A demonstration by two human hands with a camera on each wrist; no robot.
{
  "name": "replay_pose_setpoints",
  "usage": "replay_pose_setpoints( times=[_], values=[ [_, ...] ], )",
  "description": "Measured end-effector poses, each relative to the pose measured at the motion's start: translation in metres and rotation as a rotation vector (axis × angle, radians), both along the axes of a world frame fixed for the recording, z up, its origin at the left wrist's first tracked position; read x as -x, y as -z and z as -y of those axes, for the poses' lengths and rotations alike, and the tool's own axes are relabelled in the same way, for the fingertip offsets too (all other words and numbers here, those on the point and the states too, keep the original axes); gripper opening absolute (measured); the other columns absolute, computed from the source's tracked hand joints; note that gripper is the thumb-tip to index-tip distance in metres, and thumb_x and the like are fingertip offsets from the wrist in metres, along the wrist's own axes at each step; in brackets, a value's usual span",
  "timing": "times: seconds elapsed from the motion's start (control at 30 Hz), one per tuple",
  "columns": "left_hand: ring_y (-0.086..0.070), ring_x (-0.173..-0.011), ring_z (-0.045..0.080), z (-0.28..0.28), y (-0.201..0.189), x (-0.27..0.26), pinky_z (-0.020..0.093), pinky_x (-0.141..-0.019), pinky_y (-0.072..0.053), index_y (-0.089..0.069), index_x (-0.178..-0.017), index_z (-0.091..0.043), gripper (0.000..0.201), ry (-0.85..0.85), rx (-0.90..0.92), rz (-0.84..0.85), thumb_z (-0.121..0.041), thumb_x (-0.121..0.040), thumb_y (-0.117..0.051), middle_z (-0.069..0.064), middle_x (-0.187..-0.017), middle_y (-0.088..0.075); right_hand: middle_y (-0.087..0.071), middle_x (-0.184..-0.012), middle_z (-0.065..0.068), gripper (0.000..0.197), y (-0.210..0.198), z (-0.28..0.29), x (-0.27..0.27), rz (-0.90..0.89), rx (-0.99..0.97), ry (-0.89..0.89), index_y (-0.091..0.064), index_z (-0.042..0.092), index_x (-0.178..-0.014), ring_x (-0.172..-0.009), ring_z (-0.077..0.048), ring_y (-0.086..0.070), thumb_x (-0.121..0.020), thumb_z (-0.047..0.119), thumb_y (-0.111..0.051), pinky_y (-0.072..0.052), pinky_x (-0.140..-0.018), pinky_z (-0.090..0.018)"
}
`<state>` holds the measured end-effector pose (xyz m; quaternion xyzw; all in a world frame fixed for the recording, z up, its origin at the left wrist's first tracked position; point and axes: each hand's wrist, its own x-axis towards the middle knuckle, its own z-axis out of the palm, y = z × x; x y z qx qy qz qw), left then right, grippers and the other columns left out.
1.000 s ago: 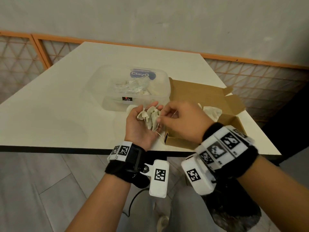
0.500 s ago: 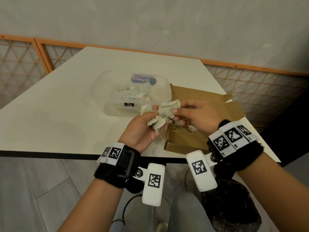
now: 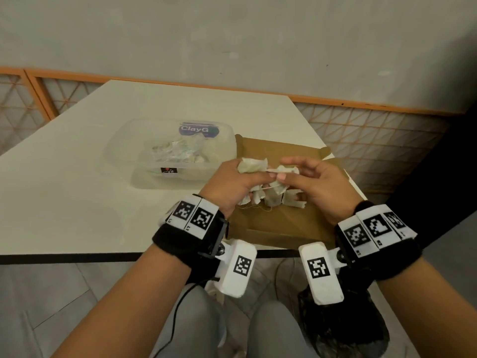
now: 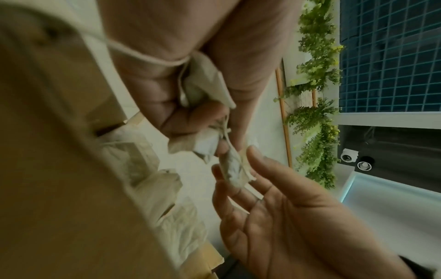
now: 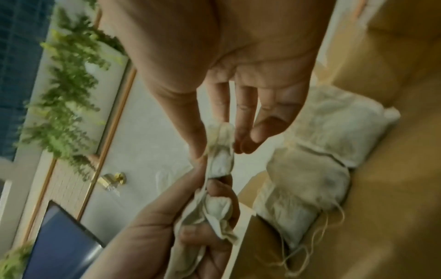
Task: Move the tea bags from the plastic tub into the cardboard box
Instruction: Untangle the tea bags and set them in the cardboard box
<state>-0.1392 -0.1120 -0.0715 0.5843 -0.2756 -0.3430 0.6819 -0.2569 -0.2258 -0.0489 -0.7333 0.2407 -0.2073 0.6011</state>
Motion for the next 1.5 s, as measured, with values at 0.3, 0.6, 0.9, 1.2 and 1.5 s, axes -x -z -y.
replay_pose_setpoints(
  times=[0.3, 0.6, 0.9, 1.2, 1.5],
  values=[
    [-0.063, -0.056, 0.014, 0.008, -0.011, -0.001, 0.018, -0.043, -0.044, -0.065, -0.089, -0.006, 0.017, -0.042, 0.011, 0.012, -0.001, -0.075, -0.075, 0.004, -0.073, -0.069, -0.065, -0.075, 0.001, 0.005, -0.024, 0.02, -0.007, -0.169, 0.274, 0.04, -0.067, 0.014, -0.082, -0.065, -0.007, -0.058, -0.082, 0.02, -0.068, -0.045, -0.061, -0.018],
    [-0.056, -0.056, 0.013, -0.026, -0.003, -0.03, 0.026, -0.055, -0.041, -0.067, -0.075, -0.019, 0.012, -0.275, 0.16, -0.073, -0.012, -0.085, -0.067, 0.001, -0.069, -0.065, -0.062, -0.088, -0.003, 0.015, -0.054, 0.043, -0.005, -0.468, 0.818, 0.129, -0.07, 0.01, -0.097, -0.088, -0.016, -0.055, -0.084, 0.012, -0.063, -0.041, -0.078, -0.026],
    [-0.059, -0.057, 0.008, -0.036, 0.022, -0.021, 0.015, -0.042, -0.041, -0.06, -0.084, -0.013, 0.007, -0.236, 0.205, -0.23, -0.009, -0.09, -0.059, 0.005, -0.078, -0.063, -0.061, -0.079, 0.017, 0.009, -0.051, 0.009, -0.038, -0.596, 0.747, -0.278, -0.071, 0.026, -0.086, -0.076, -0.001, -0.052, -0.08, 0.033, -0.069, -0.036, -0.069, -0.017],
    [-0.058, -0.051, 0.007, -0.034, 0.045, -0.028, 0.013, -0.036, -0.037, -0.054, -0.097, -0.009, 0.006, -0.158, 0.163, -0.558, -0.013, -0.092, -0.056, 0.004, -0.073, -0.057, -0.062, -0.09, 0.008, 0.025, -0.026, -0.006, -0.079, -0.83, 0.949, -0.366, -0.071, 0.022, -0.099, -0.092, -0.012, -0.056, -0.075, 0.027, -0.075, -0.044, -0.087, -0.027],
    [-0.053, -0.045, 0.005, -0.039, 0.048, -0.03, 0.012, -0.038, -0.039, -0.056, -0.087, -0.012, 0.007, -0.121, 0.225, -0.595, -0.012, -0.093, -0.054, 0.003, -0.073, -0.056, -0.063, -0.092, -0.003, 0.016, -0.025, -0.009, -0.091, -0.82, 1.067, -0.308, -0.068, 0.009, -0.096, -0.082, -0.014, -0.052, -0.081, 0.017, -0.069, -0.036, -0.058, -0.02]
  ],
)
